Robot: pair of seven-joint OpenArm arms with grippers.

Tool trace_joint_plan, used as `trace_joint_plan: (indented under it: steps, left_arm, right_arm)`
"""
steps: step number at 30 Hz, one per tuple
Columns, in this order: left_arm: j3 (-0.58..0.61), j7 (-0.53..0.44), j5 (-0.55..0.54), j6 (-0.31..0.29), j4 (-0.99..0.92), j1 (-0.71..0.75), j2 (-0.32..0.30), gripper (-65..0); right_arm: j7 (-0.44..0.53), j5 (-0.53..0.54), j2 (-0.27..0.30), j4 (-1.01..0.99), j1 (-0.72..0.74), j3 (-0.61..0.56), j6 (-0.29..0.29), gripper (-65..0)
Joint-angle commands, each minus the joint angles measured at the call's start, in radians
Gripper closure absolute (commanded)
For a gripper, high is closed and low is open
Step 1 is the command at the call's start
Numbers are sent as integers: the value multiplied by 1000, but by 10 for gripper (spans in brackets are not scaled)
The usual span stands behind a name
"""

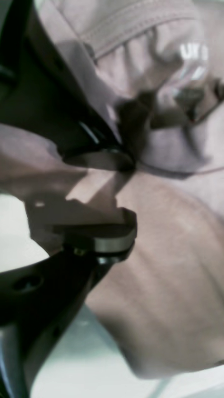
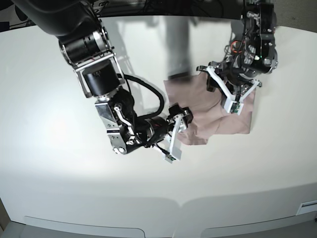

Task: Fold the T-shirt properly
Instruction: 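Tuck and flatten the bundle with both grippers, then release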

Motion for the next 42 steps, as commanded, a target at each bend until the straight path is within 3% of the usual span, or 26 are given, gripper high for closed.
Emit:
trace_joint_plan:
  steps: [1, 11, 16, 23, 33, 42]
  left_arm:
    - [-1, 14, 5, 6, -26, -17, -4, -281]
    - [-1, 0, 5, 6, -67, -86, -51, -281]
    - [0, -12, 5, 5, -67, -99, -68, -281]
    - [0, -33, 24, -4, -67, -108, -77, -281]
    - [0, -56, -9, -13, -67, -110, -205, -281]
    - [0, -56, -14, -13, -67, -113, -206, -281]
  right_arm:
    - [-18, -3, 4, 26, 15, 0, 9, -341]
    - [-24, -1, 82, 141, -73, -10, 9, -341]
    - [-25, 2, 109, 196, -136, -101, 9, -341]
    - [-34, 2, 110, 348, -245, -205, 9, -341]
    - [-60, 2, 130, 497, -367, -203, 9, -341]
    - [-75, 1, 130, 610, -414, -192, 9, -341]
